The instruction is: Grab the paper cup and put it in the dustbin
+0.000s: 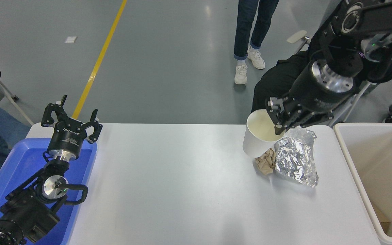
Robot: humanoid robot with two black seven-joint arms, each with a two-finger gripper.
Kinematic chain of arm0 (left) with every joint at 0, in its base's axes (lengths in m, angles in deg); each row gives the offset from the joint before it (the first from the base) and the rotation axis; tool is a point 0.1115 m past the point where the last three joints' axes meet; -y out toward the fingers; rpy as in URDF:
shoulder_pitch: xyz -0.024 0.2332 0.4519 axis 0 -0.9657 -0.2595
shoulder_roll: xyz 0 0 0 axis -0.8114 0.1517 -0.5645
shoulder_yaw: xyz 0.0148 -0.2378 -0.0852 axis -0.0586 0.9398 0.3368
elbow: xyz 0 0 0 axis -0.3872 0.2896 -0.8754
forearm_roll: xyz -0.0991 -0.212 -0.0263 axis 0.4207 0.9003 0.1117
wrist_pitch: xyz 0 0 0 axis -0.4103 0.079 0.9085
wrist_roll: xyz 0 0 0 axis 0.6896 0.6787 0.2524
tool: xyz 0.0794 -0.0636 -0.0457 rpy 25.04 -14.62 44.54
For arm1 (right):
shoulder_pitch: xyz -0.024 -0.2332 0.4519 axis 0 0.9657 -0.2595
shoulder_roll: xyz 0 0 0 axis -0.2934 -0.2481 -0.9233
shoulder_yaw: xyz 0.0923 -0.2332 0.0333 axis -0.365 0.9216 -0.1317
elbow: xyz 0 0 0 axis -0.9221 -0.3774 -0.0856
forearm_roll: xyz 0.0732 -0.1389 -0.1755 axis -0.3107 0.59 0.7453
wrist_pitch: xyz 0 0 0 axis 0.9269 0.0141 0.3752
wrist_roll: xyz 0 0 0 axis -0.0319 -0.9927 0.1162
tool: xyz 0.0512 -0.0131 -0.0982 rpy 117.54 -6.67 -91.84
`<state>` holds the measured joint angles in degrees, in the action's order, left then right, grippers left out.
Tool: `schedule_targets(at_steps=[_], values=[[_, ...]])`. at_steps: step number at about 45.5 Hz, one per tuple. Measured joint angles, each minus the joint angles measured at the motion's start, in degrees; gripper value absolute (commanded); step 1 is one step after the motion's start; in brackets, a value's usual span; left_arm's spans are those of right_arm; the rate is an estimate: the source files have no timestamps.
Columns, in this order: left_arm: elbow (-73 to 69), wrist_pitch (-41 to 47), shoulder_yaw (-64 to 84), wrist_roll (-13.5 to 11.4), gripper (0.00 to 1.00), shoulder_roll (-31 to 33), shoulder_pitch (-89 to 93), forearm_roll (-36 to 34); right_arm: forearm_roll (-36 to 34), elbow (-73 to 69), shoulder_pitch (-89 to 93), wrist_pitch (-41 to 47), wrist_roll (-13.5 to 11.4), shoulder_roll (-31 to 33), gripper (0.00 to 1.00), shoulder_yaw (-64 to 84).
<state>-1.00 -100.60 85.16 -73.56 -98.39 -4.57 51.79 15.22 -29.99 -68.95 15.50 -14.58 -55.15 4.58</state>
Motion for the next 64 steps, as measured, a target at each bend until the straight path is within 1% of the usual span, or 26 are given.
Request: schedule_targets(at_steps=[21, 28, 35, 38, 46, 55, 64], values=[[-0.04, 0.0, 0.0, 0.0, 0.98, 0.0, 0.0, 0.01, 0.05, -0.83, -4.76, 0.19, 0.01, 0.63, 0.0, 5.21], [-0.07, 0.0, 0.0, 0.0, 0.98, -0.01, -0.05, 0.02, 0.36, -0.68, -5.65, 0.21, -0.03, 3.04, 0.0, 7.35], [-0.08, 0.0, 0.0, -0.02, 0.98, -0.07, -0.08, 0.01, 1.33, 0.26, -4.46, 0.05, -0.06, 7.79, 0.0, 12.23], [-0.09, 0.0, 0.0, -0.06, 0.98, -0.08, -0.1, 0.02, 1.68, 0.76, -3.08, -1.6, -0.09, 10.4, 0.0, 15.1], [-0.06, 0.0, 0.0, -0.1, 0.98, -0.08, -0.14, 0.0, 4.45, 2.71, 2.37, -9.67, -0.03, 20.28, 0.0, 21.01], [-0.08, 0.0, 0.0, -0.1, 0.98, -0.08, -0.16, 0.01, 9.08, 8.75, 14.14, -19.67, -0.04, 30.4, 0.0, 21.22], [-0.09, 0.01, 0.0, -0.1, 0.98, -0.09, -0.17, 0.01, 10.93, 17.61, 30.82, -29.18, -0.06, 35.71, 0.0, 14.81]])
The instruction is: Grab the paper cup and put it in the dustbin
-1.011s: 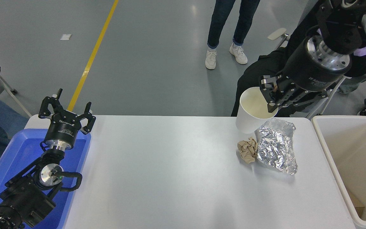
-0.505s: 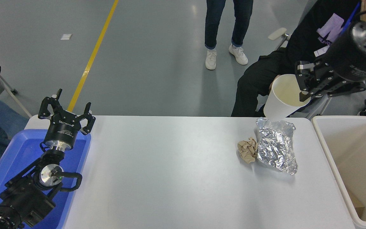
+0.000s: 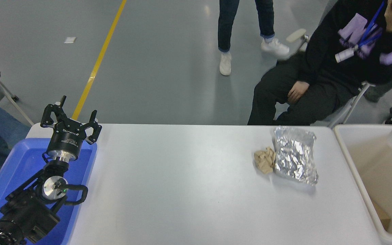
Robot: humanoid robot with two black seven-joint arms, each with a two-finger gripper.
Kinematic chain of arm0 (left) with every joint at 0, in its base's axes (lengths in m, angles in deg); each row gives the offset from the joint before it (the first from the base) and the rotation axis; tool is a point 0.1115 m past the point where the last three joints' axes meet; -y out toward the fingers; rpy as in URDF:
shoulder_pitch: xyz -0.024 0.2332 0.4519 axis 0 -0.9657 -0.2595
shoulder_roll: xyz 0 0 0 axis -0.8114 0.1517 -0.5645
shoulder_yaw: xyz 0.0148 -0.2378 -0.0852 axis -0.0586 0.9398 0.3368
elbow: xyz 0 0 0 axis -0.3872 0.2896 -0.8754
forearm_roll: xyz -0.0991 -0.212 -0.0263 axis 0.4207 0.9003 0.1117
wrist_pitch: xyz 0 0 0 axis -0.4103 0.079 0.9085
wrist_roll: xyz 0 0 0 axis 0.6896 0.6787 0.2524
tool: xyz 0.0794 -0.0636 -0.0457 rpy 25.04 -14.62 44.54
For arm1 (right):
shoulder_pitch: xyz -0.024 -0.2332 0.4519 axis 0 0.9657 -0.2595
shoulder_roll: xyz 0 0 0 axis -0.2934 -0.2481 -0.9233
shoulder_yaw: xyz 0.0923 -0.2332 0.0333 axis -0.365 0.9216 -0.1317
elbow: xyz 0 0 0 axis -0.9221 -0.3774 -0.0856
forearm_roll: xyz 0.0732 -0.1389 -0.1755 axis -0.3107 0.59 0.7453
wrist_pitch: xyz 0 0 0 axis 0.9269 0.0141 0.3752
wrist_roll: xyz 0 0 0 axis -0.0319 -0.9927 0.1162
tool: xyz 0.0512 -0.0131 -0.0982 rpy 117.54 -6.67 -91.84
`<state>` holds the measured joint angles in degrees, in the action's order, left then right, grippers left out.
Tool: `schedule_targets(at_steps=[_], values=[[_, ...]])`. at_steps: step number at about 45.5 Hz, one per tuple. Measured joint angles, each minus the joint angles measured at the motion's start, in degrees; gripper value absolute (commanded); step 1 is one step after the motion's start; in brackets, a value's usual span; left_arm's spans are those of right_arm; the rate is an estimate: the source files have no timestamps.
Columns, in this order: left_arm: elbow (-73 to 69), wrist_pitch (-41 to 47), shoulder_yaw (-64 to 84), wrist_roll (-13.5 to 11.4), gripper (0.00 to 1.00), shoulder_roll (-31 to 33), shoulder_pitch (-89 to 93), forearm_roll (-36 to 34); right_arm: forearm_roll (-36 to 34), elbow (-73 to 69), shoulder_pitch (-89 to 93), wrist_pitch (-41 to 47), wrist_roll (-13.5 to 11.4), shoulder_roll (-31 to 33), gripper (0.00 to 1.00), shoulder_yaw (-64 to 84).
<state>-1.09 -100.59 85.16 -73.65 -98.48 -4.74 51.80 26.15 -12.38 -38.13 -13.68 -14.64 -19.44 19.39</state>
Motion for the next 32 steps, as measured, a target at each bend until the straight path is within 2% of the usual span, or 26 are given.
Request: schedule_targets(at_steps=[7, 13, 20, 32], values=[[0.0, 0.01, 0.01, -0.05, 0.98, 0.0, 0.0, 0.0, 0.65, 10.48, 16.97, -4.66, -0.01, 1.41, 0.0, -10.19], [0.0, 0.01, 0.01, -0.08, 0.98, 0.0, 0.0, 0.0, 0.95, 20.54, 30.72, -6.65, 0.03, 0.21, 0.0, -19.03], [0.0, 0.01, 0.01, -0.08, 0.98, 0.0, 0.0, 0.01, 1.12, 34.41, 45.84, -8.53, 0.1, -4.08, 0.0, -27.41], [0.0, 0.01, 0.02, -0.08, 0.98, 0.0, 0.05, -0.01, 1.21, 52.25, 61.34, -10.75, 0.19, -12.36, 0.0, -36.37]])
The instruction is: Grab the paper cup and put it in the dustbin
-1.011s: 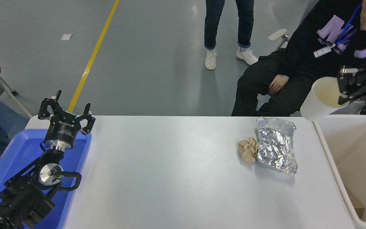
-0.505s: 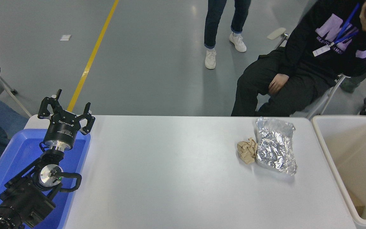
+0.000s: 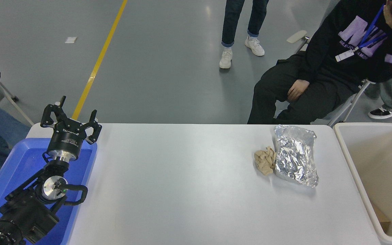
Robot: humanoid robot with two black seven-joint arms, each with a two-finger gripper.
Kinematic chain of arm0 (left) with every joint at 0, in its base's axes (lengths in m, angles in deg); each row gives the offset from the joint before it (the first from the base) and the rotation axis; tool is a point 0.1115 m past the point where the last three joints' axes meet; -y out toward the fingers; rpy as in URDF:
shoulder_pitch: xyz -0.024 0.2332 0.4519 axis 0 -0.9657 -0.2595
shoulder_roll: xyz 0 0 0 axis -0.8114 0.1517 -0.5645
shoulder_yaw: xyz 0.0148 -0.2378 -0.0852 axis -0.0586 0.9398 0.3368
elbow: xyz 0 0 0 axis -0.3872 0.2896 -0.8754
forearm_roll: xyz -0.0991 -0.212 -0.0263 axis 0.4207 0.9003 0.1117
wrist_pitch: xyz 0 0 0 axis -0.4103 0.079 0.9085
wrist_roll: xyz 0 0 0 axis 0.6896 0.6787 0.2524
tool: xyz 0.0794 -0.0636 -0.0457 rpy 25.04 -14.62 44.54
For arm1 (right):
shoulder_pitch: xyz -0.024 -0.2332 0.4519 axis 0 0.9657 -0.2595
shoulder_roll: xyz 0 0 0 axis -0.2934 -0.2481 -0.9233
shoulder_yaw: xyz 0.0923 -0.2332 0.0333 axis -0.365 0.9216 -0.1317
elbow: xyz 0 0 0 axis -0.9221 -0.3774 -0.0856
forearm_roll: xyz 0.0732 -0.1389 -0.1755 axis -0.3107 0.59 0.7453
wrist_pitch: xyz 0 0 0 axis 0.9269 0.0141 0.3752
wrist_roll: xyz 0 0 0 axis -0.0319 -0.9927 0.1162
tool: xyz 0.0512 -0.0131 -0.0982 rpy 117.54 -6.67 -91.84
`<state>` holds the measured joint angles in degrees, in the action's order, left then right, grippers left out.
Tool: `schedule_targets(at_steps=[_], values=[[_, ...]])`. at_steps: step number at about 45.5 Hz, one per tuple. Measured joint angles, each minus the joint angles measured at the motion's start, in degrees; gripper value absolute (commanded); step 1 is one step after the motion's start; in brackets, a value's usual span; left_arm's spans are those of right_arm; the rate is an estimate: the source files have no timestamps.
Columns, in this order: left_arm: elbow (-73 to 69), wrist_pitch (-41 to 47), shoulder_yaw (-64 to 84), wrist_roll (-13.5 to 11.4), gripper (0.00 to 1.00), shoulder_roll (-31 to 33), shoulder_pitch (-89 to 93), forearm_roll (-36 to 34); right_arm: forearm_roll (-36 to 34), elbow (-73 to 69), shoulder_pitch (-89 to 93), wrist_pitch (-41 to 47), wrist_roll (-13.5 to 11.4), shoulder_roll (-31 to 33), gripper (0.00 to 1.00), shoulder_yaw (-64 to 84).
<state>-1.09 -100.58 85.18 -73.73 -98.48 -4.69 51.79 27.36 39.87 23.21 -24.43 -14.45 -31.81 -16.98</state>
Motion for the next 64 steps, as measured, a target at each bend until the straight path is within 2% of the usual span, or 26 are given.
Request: schedule_targets(at_steps=[10, 24, 25, 28, 30, 34, 41, 44, 47, 50, 64], values=[[0.0, 0.0, 0.0, 0.0, 0.98, 0.0, 0.03, 0.01, 0.02, 8.42, 6.29, -2.42, 0.02, -5.78, 0.0, -2.5], [0.0, -0.03, 0.0, 0.0, 0.98, 0.0, 0.03, 0.01, 0.09, 12.09, 9.45, -3.63, 0.02, -8.46, 0.0, -3.4], [0.0, -0.03, 0.0, 0.0, 0.98, 0.0, 0.03, 0.01, 0.09, 12.19, 9.57, -3.66, 0.02, -8.55, 0.07, -3.43], [0.0, -0.03, 0.0, 0.0, 0.98, 0.0, 0.03, 0.01, 0.08, 12.45, 9.98, -3.75, -0.01, -8.8, 0.38, -3.52], [0.0, -0.03, 0.0, 0.0, 0.98, 0.0, 0.03, 0.01, 0.08, 12.56, 10.17, -3.79, -0.03, -8.91, 0.47, -3.56], [0.0, -0.03, 0.0, 0.0, 0.98, 0.0, 0.03, 0.01, 0.08, 12.76, 10.47, -3.95, -0.03, -9.08, 0.59, -3.67], [0.0, -0.03, 0.0, 0.0, 0.98, 0.0, 0.03, 0.01, 0.03, 12.81, 10.6, -4.09, -0.04, -9.24, 0.68, -3.8], [0.0, -0.03, 0.0, 0.0, 0.98, 0.0, 0.03, 0.01, -0.01, 12.61, 10.59, -4.13, -0.04, -9.27, 0.82, -3.88], [0.0, -0.03, 0.0, 0.0, 0.98, 0.0, 0.03, 0.01, -0.06, 12.3, 10.41, -4.13, -0.04, -9.28, 0.86, -3.98], [0.0, -0.03, 0.0, 0.0, 0.98, 0.0, 0.03, 0.01, -0.11, 11.55, 10.06, -4.15, -0.04, -9.17, 0.99, -4.05], [0.0, -0.03, -0.02, 0.0, 0.98, 0.0, 0.03, 0.01, -0.07, -1.45, 2.42, -3.95, 0.02, -4.96, 1.0, -0.5]])
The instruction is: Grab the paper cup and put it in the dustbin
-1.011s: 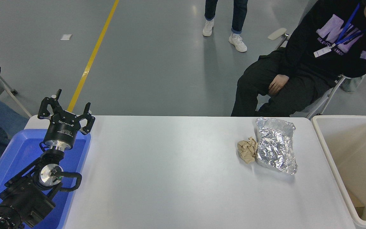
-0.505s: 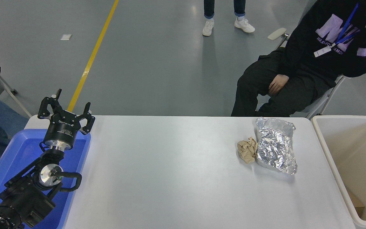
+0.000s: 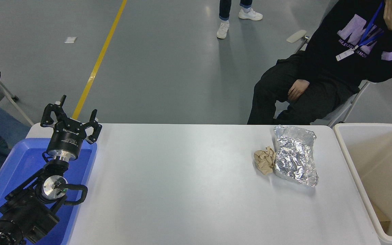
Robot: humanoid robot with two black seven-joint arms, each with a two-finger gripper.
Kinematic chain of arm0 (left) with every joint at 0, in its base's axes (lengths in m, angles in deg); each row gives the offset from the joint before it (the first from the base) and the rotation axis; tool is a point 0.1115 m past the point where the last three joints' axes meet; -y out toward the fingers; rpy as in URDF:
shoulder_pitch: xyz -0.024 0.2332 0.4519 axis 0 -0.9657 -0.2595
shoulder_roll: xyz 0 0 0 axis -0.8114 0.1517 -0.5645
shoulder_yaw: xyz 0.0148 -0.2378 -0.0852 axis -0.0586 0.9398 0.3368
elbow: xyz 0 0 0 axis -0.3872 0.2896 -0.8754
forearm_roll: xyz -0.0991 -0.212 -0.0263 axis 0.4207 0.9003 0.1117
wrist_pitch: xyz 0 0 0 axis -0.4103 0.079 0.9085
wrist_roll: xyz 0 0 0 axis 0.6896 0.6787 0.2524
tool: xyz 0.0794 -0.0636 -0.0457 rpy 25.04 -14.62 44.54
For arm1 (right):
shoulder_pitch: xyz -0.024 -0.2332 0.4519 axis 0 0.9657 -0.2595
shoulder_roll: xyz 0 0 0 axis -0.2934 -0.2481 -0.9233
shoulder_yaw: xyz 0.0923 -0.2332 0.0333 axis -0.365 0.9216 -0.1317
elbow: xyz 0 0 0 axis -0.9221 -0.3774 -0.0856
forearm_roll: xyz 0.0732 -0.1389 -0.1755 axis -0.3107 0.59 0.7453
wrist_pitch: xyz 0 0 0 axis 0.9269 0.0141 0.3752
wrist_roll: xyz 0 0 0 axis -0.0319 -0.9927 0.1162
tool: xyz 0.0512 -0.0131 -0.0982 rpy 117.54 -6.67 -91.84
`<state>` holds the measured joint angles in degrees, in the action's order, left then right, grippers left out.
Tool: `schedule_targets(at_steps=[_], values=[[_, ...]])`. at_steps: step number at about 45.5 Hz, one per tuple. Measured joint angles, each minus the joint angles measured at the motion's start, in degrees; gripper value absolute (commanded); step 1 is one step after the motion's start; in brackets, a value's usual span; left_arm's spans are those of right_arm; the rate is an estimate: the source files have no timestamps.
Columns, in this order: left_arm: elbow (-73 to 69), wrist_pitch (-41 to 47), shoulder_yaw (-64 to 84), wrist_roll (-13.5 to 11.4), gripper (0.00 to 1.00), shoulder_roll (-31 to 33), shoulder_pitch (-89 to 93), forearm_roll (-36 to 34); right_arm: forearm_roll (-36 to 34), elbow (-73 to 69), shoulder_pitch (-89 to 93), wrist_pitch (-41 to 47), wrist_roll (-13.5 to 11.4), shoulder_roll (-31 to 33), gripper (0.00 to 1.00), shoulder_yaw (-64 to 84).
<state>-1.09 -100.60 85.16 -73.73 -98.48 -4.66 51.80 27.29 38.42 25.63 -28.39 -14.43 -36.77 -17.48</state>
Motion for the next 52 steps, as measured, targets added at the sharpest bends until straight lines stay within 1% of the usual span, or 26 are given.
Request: schedule_targets(at_steps=[4, 9, 13, 18, 21, 22, 30, 36, 43, 52], values=[[0.0, 0.0, 0.0, 0.0, 0.98, 0.0, 0.01, -0.01, -0.18, -5.24, -3.44, 0.22, 0.0, 1.5, 1.0, 2.37], [0.0, 0.0, 0.0, 0.0, 0.98, 0.03, 0.06, 0.0, -0.57, -19.83, -14.0, 0.8, -0.02, 4.48, 1.0, 8.91], [0.01, 0.0, 0.0, 0.01, 0.98, 0.05, 0.07, -0.01, -0.7, -31.17, -23.45, 1.34, -0.07, 5.64, 1.0, 15.18], [0.0, 0.0, 0.0, 0.06, 0.98, 0.07, 0.09, 0.0, -0.92, -43.7, -36.38, 3.14, -0.06, 5.24, 1.0, 22.84], [0.01, 0.0, 0.0, 0.1, 0.98, 0.08, 0.09, -0.01, -1.05, -49.74, -44.2, 6.76, -0.02, 3.91, 1.0, 26.17], [0.0, 0.0, 0.0, 0.1, 0.98, 0.08, 0.09, -0.01, -1.06, -51.66, -47.32, 9.18, -0.03, 3.21, 1.0, 27.41], [-0.01, 0.0, 0.0, 0.1, 0.98, 0.04, 0.05, 0.01, -1.36, -59.56, -64.64, 27.12, -0.05, -1.98, 1.0, 31.23], [0.0, 0.01, 0.0, 0.1, 0.98, 0.02, 0.02, 0.0, -1.55, -62.5, -73.92, 35.1, -0.06, -5.51, 1.0, 30.81], [0.0, 0.03, 0.0, 0.1, 0.98, 0.01, 0.01, 0.0, -1.7, -64.4, -80.91, 39.8, -0.07, -8.94, 1.0, 29.14], [0.0, 0.04, 0.0, 0.09, 0.98, 0.01, 0.01, 0.01, -1.99, -65.29, -84.96, 42.38, -0.05, -12.45, 1.0, 28.23]])
